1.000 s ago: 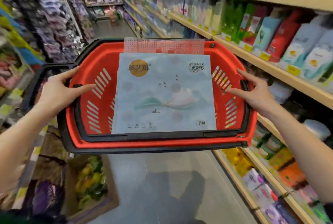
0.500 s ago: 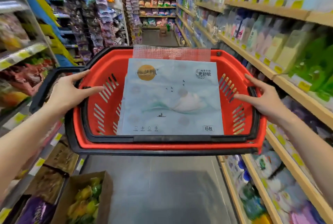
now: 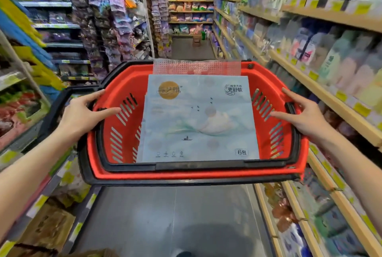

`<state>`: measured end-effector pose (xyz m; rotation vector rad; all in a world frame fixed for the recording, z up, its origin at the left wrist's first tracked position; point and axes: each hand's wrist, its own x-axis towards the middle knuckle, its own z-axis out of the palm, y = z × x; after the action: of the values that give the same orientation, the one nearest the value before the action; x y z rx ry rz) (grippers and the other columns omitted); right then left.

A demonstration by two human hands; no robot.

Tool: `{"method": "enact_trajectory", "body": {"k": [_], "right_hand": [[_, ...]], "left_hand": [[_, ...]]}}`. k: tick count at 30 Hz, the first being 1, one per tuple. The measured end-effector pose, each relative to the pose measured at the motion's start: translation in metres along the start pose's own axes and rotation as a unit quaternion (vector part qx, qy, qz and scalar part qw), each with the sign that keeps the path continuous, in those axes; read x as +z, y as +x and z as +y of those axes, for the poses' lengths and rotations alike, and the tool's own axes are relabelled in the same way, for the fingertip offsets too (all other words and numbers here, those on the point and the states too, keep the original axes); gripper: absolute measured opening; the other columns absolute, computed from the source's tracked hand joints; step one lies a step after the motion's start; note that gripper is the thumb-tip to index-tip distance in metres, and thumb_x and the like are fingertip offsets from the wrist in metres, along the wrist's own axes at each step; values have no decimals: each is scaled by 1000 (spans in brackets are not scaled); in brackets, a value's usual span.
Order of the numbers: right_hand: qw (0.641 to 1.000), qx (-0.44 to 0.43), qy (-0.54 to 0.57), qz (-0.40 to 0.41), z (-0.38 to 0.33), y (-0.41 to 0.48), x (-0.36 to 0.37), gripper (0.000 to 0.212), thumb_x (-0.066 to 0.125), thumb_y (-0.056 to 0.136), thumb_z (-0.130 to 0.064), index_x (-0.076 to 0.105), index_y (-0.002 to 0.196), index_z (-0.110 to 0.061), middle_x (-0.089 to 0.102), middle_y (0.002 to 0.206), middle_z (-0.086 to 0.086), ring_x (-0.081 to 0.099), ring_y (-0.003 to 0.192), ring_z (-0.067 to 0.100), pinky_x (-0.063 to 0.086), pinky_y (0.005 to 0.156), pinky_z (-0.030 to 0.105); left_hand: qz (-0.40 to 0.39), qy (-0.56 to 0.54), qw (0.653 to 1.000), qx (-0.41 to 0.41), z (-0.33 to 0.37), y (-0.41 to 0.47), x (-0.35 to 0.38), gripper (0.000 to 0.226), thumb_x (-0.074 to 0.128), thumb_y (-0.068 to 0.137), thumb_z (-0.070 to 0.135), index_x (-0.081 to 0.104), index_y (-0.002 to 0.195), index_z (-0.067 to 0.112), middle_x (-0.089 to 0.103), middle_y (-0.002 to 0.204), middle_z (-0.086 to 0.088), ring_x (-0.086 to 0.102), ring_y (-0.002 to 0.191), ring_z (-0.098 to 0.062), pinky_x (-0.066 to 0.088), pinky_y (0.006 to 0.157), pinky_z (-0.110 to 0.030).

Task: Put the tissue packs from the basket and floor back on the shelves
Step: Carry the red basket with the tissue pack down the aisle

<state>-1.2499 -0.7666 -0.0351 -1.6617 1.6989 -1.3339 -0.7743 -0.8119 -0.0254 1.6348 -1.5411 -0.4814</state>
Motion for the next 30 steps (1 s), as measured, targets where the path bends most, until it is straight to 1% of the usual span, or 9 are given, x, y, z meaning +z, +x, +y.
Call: {"method": "enact_trajectory", "body": {"k": [2, 5, 9, 14, 17, 20, 22, 25, 30], "right_hand": [[1000, 9, 2, 1, 9, 37, 15, 88, 82, 54, -34, 47, 132, -14, 49, 137, 2, 49, 95, -23, 36, 87, -2], [999, 11, -4, 40, 20, 87, 35, 75, 78, 66, -10, 46, 134, -13, 49, 135, 1, 51, 100, -14, 39, 89, 4], [998, 8, -15, 59, 34, 151, 58, 75, 78, 67, -10, 44, 134, -16, 47, 130, -6, 42, 81, -36, 34, 77, -8], [997, 10, -13, 74, 55, 251, 93, 78, 80, 63, -15, 45, 133, -16, 48, 132, -3, 41, 81, -37, 32, 77, -9], [998, -1, -9, 69, 76, 317, 115, 85, 80, 55, -27, 46, 132, -16, 48, 132, -5, 44, 91, -31, 31, 84, -7], [998, -6, -19, 53, 104, 390, 136, 78, 80, 63, -14, 46, 133, -14, 48, 134, -2, 41, 92, -34, 28, 86, -8], [999, -5, -13, 37, 117, 439, 151, 79, 80, 62, -13, 45, 133, -12, 46, 137, -1, 44, 100, -27, 28, 85, -8], [1000, -3, -5, 16, 126, 513, 171, 78, 79, 64, -8, 44, 133, -9, 45, 136, -1, 44, 114, -7, 29, 83, -9], [1000, -11, 12, -9, 144, 623, 207, 80, 80, 64, -10, 44, 135, -11, 44, 133, -7, 39, 89, -37, 29, 82, -9]], "left_hand": [[-7, 1, 1000, 4, -3, 47, 16, 70, 80, 64, 40, 54, 129, 30, 65, 111, -2, 55, 98, -8, 44, 87, -30], [-16, 1, 1000, 17, -6, 115, 36, 70, 80, 64, 38, 55, 128, 29, 66, 112, -5, 58, 93, -10, 43, 83, -28], [-25, -6, 999, 27, -8, 197, 55, 72, 81, 62, 42, 54, 128, 30, 66, 103, 1, 62, 91, -11, 47, 84, -29], [-12, -21, 999, 36, -16, 296, 92, 73, 81, 61, 42, 53, 127, 34, 64, 106, 3, 61, 95, -10, 45, 85, -27], [-7, -26, 999, 30, -26, 353, 117, 68, 80, 56, 49, 52, 118, 48, 61, 111, 7, 59, 102, -7, 43, 91, -26], [-4, -31, 999, 14, -28, 409, 147, 57, 80, 56, 49, 49, 103, 58, 61, 111, 8, 57, 103, -5, 44, 92, -27], [-3, -33, 999, 10, -28, 446, 164, 59, 81, 61, 42, 48, 108, 54, 60, 110, 8, 55, 102, -4, 42, 88, -24], [15, -21, 1000, -13, -30, 498, 184, 72, 81, 58, 45, 52, 124, 42, 63, 109, 2, 62, 97, -13, 48, 88, -33], [39, -7, 999, -26, -38, 592, 205, 82, 80, 50, 51, 53, 126, 38, 62, 116, 2, 62, 98, -15, 49, 93, -42]]}}
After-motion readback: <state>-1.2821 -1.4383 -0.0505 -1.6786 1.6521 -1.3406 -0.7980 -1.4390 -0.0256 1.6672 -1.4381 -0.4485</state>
